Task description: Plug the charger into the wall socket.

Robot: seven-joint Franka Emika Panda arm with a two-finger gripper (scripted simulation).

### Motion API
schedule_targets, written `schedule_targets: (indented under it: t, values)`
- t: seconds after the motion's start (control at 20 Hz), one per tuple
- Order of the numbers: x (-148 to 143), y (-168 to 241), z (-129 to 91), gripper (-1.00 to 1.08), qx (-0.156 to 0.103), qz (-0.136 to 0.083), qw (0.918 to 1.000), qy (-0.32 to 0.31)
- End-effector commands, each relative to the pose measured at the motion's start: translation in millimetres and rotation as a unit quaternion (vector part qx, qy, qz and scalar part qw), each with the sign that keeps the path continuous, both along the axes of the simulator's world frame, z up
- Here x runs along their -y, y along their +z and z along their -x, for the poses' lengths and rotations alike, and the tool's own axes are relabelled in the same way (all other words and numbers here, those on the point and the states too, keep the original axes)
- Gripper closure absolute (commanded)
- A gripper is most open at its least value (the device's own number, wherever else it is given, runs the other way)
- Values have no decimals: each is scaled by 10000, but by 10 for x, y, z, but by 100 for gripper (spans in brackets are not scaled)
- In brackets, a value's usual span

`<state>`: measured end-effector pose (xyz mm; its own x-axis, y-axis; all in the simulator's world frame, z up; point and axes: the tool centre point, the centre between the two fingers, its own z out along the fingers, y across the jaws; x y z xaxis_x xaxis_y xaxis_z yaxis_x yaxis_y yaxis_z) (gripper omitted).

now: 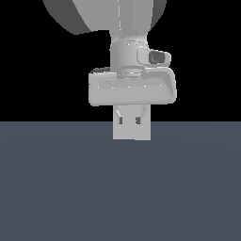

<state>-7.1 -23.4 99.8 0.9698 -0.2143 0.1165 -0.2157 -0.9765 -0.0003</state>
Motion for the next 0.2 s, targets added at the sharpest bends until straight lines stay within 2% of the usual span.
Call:
schedule_targets:
  t: [0.0,0.15]
  values:
    - [2,2,-22,108,1,0,10000,1]
    - [2,2,-16,108,0,2,10000,0]
